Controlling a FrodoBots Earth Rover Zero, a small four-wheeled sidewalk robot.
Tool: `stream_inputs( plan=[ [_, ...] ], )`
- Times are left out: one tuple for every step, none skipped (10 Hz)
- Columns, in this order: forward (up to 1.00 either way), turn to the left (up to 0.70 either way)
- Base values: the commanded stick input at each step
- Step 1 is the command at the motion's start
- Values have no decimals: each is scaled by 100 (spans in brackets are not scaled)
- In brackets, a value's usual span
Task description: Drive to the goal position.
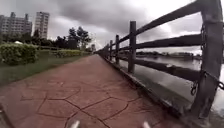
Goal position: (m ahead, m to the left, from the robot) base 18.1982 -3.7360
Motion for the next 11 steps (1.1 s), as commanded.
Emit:
stream_inputs(
  plan=[
    [50,50],
    [50,50],
    [50,50],
    [50,50],
    [50,38],
    [50,20],
    [50,3],
    [50,0],
    [50,0],
    [50,0],
    [50,0]
  ],
)
